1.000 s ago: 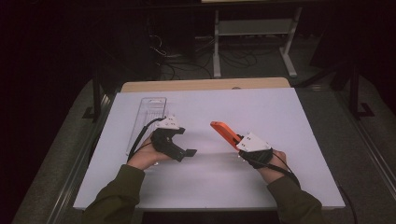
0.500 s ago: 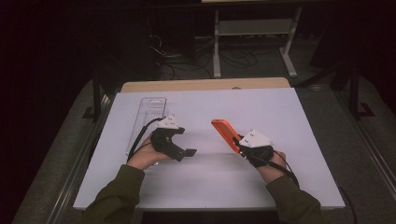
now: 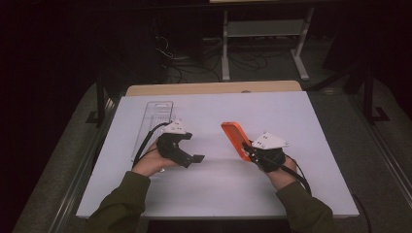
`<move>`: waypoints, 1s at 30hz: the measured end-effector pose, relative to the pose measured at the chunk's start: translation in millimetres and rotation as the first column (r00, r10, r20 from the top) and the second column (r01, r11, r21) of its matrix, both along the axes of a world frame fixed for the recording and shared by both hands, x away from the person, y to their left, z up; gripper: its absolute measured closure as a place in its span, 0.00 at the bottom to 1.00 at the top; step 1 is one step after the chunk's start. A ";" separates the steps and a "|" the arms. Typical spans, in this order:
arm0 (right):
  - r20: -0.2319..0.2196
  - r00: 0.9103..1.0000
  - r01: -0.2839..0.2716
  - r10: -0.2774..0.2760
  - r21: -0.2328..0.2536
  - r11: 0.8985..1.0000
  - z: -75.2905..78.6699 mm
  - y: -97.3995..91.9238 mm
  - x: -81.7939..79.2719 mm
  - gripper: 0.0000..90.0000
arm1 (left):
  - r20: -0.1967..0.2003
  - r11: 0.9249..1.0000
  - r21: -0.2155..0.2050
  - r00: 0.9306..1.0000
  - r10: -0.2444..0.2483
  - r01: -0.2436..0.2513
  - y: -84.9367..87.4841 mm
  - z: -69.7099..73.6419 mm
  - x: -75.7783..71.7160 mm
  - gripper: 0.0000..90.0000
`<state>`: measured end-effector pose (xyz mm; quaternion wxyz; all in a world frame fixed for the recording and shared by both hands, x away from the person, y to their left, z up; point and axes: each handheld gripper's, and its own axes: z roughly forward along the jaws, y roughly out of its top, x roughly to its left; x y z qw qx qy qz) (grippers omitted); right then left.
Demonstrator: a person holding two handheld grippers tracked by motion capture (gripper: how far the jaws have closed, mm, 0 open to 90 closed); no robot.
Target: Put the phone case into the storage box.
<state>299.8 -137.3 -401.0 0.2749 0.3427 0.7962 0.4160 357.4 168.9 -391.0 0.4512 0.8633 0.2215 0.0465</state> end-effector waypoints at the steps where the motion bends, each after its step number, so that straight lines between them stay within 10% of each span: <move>1: -0.002 1.000 0.002 -0.002 0.006 1.000 0.1 -0.3 0.2 0.89 | -0.003 1.000 0.000 1.000 0.003 -0.003 -0.1 0.0 -0.4 0.00; 15: -0.075 0.997 0.037 -0.027 0.141 0.989 0.4 -8.5 5.2 0.89 | -0.013 0.999 -0.030 0.999 0.038 -0.038 0.9 2.7 1.1 0.00; 30: -0.055 0.998 0.047 -0.040 0.137 0.989 0.8 -3.8 3.4 0.89 | -0.069 0.990 -0.109 0.994 0.084 -0.091 -13.3 14.2 0.8 0.00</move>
